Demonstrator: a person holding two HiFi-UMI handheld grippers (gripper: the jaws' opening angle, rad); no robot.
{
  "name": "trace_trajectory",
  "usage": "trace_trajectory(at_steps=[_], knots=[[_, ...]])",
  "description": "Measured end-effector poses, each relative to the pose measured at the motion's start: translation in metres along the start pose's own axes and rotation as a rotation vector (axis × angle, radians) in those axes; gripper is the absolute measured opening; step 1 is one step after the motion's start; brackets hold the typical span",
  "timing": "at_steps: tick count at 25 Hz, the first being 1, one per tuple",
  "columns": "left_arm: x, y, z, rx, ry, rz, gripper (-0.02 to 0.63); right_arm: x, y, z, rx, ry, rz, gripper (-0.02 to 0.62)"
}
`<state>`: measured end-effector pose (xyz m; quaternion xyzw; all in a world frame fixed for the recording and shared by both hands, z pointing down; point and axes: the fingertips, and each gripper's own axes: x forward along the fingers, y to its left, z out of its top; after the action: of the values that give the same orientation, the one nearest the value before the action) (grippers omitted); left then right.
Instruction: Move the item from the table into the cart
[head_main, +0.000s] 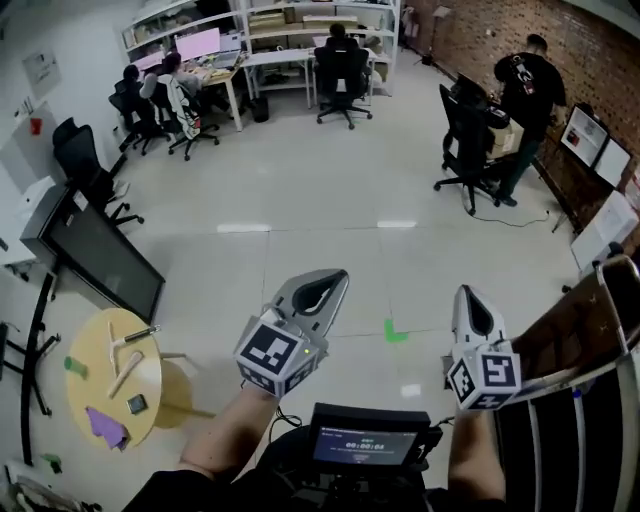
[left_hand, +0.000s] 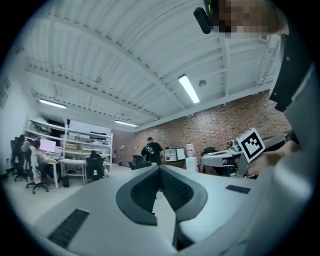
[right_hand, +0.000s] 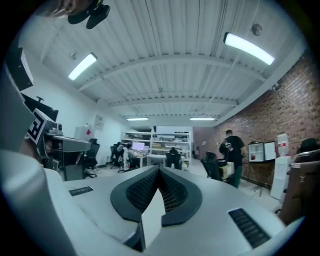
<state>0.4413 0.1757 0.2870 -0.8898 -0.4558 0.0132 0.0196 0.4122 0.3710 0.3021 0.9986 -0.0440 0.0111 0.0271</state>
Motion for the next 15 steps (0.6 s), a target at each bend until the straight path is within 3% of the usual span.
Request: trace_trajectory(at_steps=[4,7,10,15], knots=[[-0.043,0.070,-0.016,-0.008,0.038,0.266,-0.011,0.067,0.066,-0.001,0.036,-0.016,0.253,-0.012],[-0.104,0.112,-0.023,-0.037,0.040,0.473,-0.011,0.107,0.133,-0.002,0.019,-0.011,0.452,-0.012],[-0.200,0.156,-0.036,-0.050,0.048,0.710,-0.009,0.135,0.226,-0.003,-0.005,-0.010,0.616,-0.012],[-0.406,0.204,-0.054,-0.097,0.093,1.030,-0.009,0.138,0.432,-0.008,0.044,0.025,0.875,-0.012]])
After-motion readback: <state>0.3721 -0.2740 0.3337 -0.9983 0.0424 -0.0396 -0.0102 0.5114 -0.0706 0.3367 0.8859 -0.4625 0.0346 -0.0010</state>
